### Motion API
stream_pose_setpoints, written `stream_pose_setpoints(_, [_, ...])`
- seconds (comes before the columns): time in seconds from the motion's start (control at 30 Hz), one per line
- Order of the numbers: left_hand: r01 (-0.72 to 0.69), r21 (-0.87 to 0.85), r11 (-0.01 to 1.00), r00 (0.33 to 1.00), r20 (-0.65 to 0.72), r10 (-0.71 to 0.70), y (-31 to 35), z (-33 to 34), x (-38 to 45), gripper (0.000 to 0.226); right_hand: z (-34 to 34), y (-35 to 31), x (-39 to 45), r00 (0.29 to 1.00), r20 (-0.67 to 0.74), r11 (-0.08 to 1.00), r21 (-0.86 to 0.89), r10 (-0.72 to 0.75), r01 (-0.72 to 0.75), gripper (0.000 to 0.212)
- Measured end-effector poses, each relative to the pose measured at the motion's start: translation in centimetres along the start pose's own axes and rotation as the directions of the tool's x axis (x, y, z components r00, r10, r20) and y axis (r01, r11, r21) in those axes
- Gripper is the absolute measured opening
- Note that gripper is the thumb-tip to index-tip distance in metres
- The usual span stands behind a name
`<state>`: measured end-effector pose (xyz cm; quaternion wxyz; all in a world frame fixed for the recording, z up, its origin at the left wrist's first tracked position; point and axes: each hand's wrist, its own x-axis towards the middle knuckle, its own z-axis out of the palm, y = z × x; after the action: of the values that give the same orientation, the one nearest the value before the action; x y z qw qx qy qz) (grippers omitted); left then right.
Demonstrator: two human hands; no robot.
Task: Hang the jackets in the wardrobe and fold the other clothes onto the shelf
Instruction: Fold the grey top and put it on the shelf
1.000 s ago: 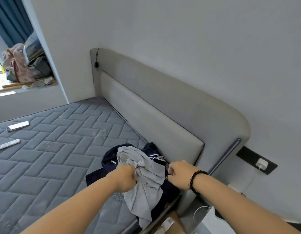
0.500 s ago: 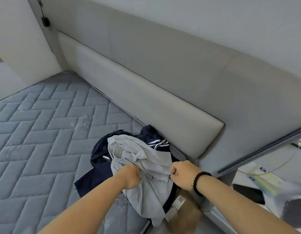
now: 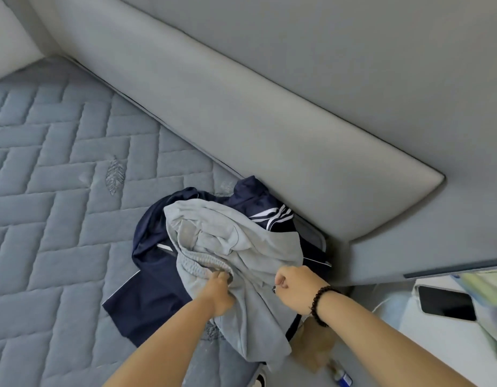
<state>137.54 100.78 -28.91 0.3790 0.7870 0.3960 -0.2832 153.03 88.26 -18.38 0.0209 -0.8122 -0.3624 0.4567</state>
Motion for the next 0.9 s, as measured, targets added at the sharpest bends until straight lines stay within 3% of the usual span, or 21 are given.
stream_pose_setpoints(0.17, [-0.050,0.077,0.996,0.999,0.020,0.049,-2.4,1.9,-0.1,0.056,1.2,0.6,0.4,0.999,0.045,1.000,-0.020,0.010,-0.009,0.019])
stream_pose_setpoints(0.3, [-0.102,0.028,0.994,0.973,-0.207,0.105,-2.4,0.5,-1.9,0.011,1.0,0.8,-1.0,0.999,0.053,0.999,-0.054,0.012,-0.009,0.019])
stream_pose_setpoints(0.43, [-0.221,-0.158,0.962,0.887,-0.442,0.131,-1.3,-1.9,-5.3,0.019,0.0,0.1,-3.3,1.000,0.008,0.999,-0.037,-0.030,0.031,0.021])
stream_pose_setpoints(0.6, [-0.415,-0.351,0.839,0.791,-0.595,0.143,1.7,-4.3,-13.1,0.017,-1.1,-2.1,-7.7,0.979,-0.106,0.980,0.073,-0.176,0.184,0.050])
stream_pose_setpoints(0.8, [-0.528,-0.412,0.743,0.734,-0.661,0.155,5.9,-4.8,-23.3,0.012,-1.0,-4.9,-15.1,0.908,-0.242,0.914,0.138,-0.342,0.381,0.065])
stream_pose_setpoints(0.9, [-0.597,-0.445,0.668,0.702,-0.693,0.165,7.9,-4.8,-28.3,0.013,-0.1,-5.7,-19.4,0.849,-0.342,0.875,0.125,-0.404,0.467,0.058])
